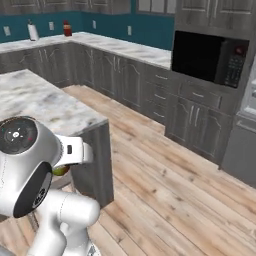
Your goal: Retrieve the tangerine and mango from the fridge and place them into the bowl on the dining table.
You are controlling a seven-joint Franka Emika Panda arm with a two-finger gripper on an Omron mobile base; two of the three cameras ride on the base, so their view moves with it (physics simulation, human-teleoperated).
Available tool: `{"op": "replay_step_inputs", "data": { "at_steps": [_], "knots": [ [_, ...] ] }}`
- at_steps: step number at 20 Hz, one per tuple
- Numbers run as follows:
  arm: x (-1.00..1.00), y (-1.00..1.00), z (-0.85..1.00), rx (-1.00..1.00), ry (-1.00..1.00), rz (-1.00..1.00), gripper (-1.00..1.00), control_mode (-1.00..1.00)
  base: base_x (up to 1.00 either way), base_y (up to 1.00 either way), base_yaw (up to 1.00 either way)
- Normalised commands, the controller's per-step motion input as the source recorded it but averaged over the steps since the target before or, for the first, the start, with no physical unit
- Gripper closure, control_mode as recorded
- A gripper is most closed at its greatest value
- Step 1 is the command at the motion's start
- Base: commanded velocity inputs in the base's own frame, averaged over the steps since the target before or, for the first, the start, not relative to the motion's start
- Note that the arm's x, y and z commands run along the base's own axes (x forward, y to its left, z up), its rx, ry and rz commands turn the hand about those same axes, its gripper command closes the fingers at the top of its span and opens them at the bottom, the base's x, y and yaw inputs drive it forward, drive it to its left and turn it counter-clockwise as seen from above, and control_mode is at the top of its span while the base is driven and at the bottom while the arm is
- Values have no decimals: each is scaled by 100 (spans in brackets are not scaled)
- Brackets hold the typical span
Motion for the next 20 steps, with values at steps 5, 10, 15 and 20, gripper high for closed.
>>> {"op": "replay_step_inputs", "data": {
  "at_steps": [5,10,15,20],
  "knots": [
    [0,0,0,0,0,0,100,100,-51,2,57],
    [0,0,0,0,0,0,100,100,-2,0,66],
    [0,0,0,0,0,0,100,100,34,-17,61],
    [0,0,0,0,0,0,100,100,63,-43,52]
  ]
}}
